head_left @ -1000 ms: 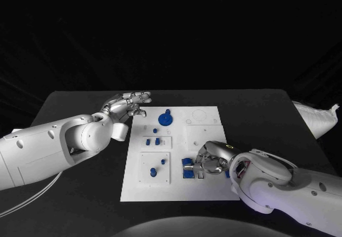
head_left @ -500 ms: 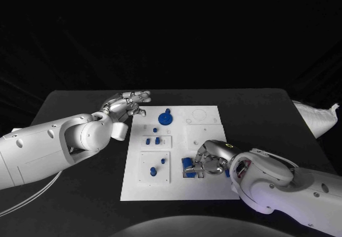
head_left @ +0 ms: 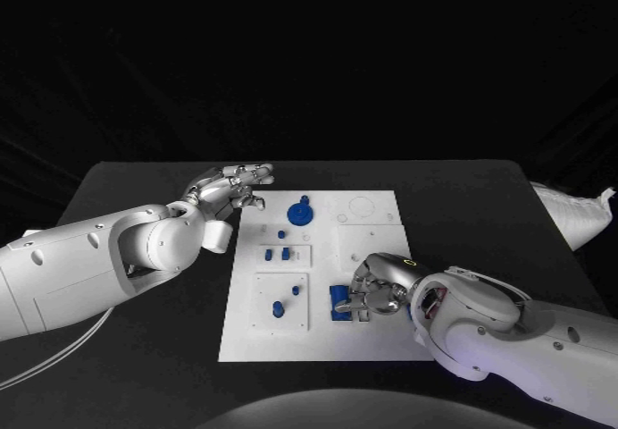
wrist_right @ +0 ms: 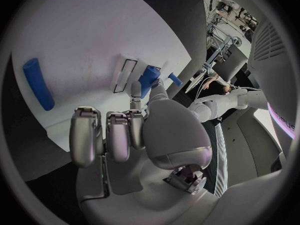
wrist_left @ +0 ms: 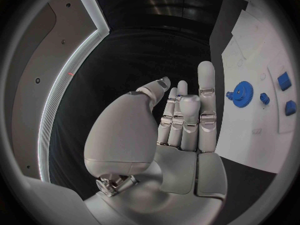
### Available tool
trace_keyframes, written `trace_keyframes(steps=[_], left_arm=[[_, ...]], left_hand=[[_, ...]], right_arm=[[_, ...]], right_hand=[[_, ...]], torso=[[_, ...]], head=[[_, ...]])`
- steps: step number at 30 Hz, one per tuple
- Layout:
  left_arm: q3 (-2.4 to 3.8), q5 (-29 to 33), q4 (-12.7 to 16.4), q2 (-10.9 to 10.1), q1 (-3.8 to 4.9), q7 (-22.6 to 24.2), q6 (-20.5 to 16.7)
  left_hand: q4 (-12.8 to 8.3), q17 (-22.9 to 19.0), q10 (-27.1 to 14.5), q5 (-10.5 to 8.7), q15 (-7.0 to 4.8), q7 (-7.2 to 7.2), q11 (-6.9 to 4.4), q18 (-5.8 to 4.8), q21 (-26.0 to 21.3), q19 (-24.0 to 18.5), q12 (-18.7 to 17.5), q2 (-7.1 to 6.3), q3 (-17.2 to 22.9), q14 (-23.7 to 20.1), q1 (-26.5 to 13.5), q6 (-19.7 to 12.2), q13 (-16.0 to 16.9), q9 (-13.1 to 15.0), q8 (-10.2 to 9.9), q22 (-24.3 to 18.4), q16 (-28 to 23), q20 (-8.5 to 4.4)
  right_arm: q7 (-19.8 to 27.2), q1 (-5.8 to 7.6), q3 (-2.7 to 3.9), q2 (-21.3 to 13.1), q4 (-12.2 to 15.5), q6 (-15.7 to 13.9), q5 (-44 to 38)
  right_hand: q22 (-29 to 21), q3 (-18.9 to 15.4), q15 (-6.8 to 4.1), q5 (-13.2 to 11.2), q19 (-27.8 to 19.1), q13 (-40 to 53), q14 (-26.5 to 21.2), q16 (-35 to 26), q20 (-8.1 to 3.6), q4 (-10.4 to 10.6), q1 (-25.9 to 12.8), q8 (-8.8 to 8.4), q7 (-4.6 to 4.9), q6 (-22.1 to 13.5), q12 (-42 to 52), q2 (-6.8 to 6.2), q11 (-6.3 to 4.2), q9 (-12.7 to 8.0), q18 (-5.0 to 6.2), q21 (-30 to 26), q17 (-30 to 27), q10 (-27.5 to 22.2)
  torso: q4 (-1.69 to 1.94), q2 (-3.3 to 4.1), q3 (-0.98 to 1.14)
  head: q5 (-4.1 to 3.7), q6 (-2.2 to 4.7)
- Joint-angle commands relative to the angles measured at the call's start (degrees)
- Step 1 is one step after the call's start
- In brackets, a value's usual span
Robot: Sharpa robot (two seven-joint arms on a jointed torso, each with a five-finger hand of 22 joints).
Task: Assemble the parts on the task board
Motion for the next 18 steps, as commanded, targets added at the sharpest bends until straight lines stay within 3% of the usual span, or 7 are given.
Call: trace_keyframes(steps=[1, 9, 15, 18], left_arm=[[0.02, -0.40, 0.06, 0.06, 0.02, 0.06, 1.15], [-0.01, -0.47, 0.05, -0.06, 0.02, -0.03, 1.18], [-0.08, -0.47, 0.09, -0.21, 0.01, -0.06, 1.14], [-0.09, -0.47, 0.11, -0.26, 0.01, -0.06, 1.12]], left_hand=[[-0.05, -0.05, -0.43, -0.33, 0.03, 0.07, -0.01, 1.02, -0.20, -0.35, 0.18, 0.56, -0.38, -0.30, -0.02, -0.32, 0.05, -0.02, 0.12, -0.08, -0.38, 0.07], [-0.05, -0.05, -0.43, -0.33, 0.03, 0.07, -0.01, 1.02, -0.20, -0.35, 0.18, 0.56, -0.38, -0.30, -0.02, -0.32, 0.05, -0.02, 0.12, -0.08, -0.38, 0.07], [-0.05, -0.05, -0.43, -0.33, 0.03, 0.07, -0.01, 1.02, -0.20, -0.35, 0.18, 0.56, -0.38, -0.30, -0.02, -0.32, 0.05, -0.02, 0.12, -0.08, -0.38, 0.07], [-0.06, -0.12, -0.50, -0.33, 0.04, 0.09, 0.01, 1.02, -0.23, -0.38, 0.24, 0.59, -0.41, -0.35, -0.04, -0.35, 0.05, -0.02, 0.13, -0.10, -0.40, 0.08]], right_arm=[[0.83, -0.32, -0.16, 0.11, -0.22, 2.05, 0.21], [1.84, -0.41, -0.15, -1.50, 0.63, -2.94, -0.24], [5.74, -0.17, 0.08, -5.78, 3.28, -9.86, 2.07], [7.51, 0.57, 0.19, -8.45, 4.67, -11.58, 3.89]], right_hand=[[0.13, 0.16, -0.54, -0.28, 1.28, 9.21, 5.17, 0.32, -0.34, -0.06, 2.18, 0.08, -0.37, -0.08, -0.15, 1.63, -0.29, 0.07, -0.39, 0.37, 10.92, 3.88], [-0.01, -0.17, -0.45, -0.22, 1.22, 9.04, 5.13, 0.21, -0.32, 0.61, 0.93, -0.14, -0.17, -0.21, -0.46, 1.43, -0.14, 0.26, -0.37, 0.28, 10.71, 3.79], [-0.90, -0.83, -0.03, 1.88, 0.86, 8.40, 4.98, -0.17, -0.13, 1.54, -0.44, -1.65, 0.62, -1.99, -1.54, 0.36, 0.47, 0.02, -0.19, -0.31, 10.01, 3.34], [-1.19, -0.83, 0.36, 2.67, 0.72, 8.16, 4.93, -0.29, 0.17, 1.73, -0.44, -2.75, 1.16, -2.95, -1.98, 0.07, 0.95, -0.28, -0.15, -0.53, 9.81, 3.11]], torso=[[-0.08, -0.06, -0.01], [-0.10, -0.05, 0.05], [-0.20, -0.08, -0.05], [-0.21, -0.09, -0.02]], head=[[0.04, -0.01], [0.01, 0.14], [-0.29, 0.35], [-0.65, 0.45]])
